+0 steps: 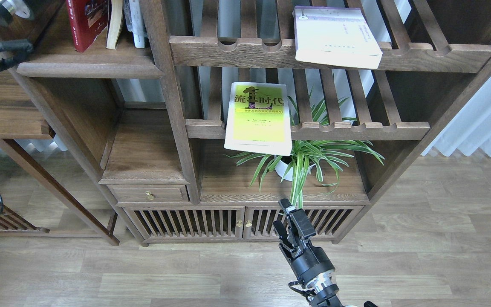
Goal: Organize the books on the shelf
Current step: 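Insert the red book upright into the upper shelf with left gripper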
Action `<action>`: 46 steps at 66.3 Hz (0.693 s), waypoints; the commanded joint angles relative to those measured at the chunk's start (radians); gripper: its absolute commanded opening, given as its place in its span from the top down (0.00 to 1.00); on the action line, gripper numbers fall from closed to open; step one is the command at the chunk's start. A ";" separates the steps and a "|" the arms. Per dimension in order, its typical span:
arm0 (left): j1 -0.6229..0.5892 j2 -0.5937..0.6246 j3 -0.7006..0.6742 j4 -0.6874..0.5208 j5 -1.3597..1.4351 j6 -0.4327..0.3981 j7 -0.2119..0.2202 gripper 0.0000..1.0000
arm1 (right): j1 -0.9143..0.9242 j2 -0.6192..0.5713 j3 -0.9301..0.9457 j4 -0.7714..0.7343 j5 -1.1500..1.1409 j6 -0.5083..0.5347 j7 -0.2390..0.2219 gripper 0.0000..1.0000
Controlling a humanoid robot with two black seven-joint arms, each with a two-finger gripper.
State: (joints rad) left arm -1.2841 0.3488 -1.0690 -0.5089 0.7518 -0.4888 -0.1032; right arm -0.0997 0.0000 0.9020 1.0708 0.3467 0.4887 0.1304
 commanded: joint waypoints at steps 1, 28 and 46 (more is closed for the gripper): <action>-0.014 -0.001 -0.040 -0.007 0.000 0.000 0.002 0.47 | 0.000 0.000 0.000 0.000 0.000 0.000 0.000 0.01; -0.020 0.015 -0.052 -0.094 -0.117 0.000 0.023 0.34 | 0.000 0.000 0.000 0.015 0.002 0.000 -0.009 0.01; 0.115 0.136 -0.055 -0.347 -0.284 0.000 0.151 0.30 | 0.005 0.000 0.026 0.034 0.002 0.000 -0.017 0.01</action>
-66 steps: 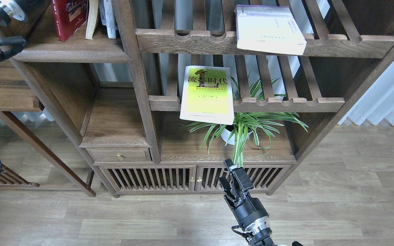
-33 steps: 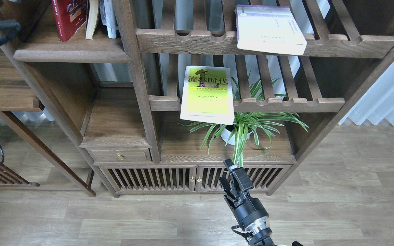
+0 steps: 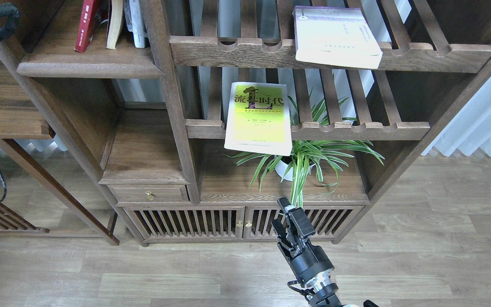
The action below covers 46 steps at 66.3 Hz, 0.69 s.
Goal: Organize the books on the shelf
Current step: 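Insert the red book upright into the upper shelf with left gripper, then withdraw the left gripper and raise the right gripper toward shelf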
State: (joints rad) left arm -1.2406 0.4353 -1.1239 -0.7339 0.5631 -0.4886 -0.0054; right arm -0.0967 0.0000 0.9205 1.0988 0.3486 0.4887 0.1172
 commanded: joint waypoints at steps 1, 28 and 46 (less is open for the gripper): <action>0.082 0.057 -0.001 -0.140 -0.106 0.000 0.056 0.30 | 0.002 0.000 0.008 0.007 0.001 0.000 -0.004 0.01; 0.386 0.315 -0.094 -0.562 -0.288 0.016 0.067 0.29 | 0.012 0.000 0.006 0.056 0.000 0.000 -0.014 0.01; 0.645 0.335 -0.280 -0.650 -0.302 0.000 0.067 0.29 | 0.015 0.000 0.009 0.056 0.000 0.000 -0.013 0.01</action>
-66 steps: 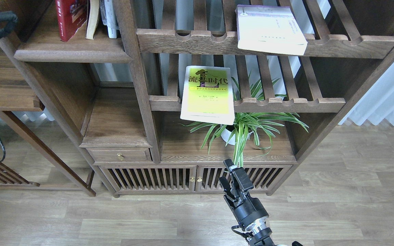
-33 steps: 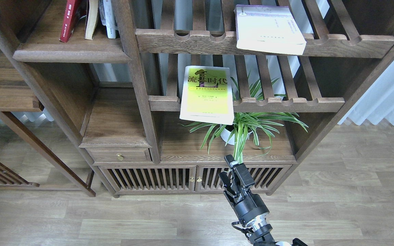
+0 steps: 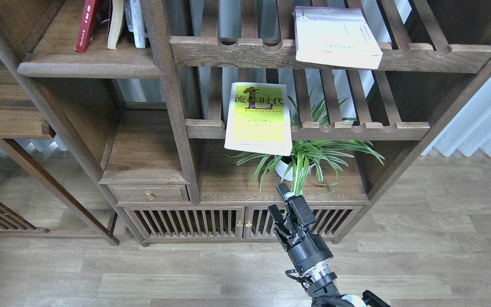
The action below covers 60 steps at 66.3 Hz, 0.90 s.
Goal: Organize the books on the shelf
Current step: 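Withdraw the left gripper and raise the right gripper toward shelf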
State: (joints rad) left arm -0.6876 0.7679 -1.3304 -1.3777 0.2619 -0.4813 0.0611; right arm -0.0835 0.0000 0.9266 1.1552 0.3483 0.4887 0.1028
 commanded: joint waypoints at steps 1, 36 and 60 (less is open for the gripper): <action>0.097 0.002 -0.076 -0.006 -0.001 -0.007 0.000 0.29 | 0.002 0.000 0.005 0.000 0.000 0.000 0.001 0.01; 0.491 -0.196 -0.138 -0.004 -0.003 -0.007 -0.004 0.28 | 0.039 0.000 0.003 -0.002 0.000 -0.009 0.001 0.01; 0.703 -0.305 -0.147 0.000 0.000 -0.007 -0.006 0.23 | 0.044 0.000 0.028 0.054 0.006 -0.012 -0.006 0.01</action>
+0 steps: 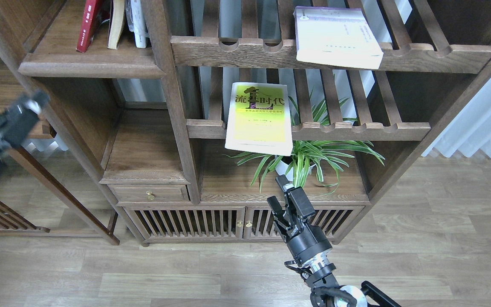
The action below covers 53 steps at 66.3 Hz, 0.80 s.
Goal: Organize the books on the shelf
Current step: 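Withdraw the left gripper and raise the right gripper toward shelf, then raise the right gripper up to the flat white book on the upper shelf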
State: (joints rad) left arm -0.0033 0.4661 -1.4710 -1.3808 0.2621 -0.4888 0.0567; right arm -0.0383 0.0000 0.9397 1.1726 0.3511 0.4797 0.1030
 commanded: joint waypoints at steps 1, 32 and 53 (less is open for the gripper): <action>0.025 -0.003 -0.012 0.012 0.000 0.000 -0.008 0.21 | -0.011 -0.038 0.025 0.085 0.009 -0.016 -0.025 0.01; 0.085 -0.121 -0.023 0.046 -0.001 0.000 -0.008 0.01 | -0.104 -0.184 0.131 0.404 0.074 -0.179 -0.039 0.01; 0.106 -0.121 -0.025 0.103 0.000 0.000 0.003 0.00 | -0.111 -0.189 0.148 0.515 0.071 -0.295 -0.039 0.01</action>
State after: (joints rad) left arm 0.1091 0.3452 -1.4953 -1.3073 0.2601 -0.4887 0.0572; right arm -0.1746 -0.1890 1.0749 1.6759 0.4234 0.2340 0.0643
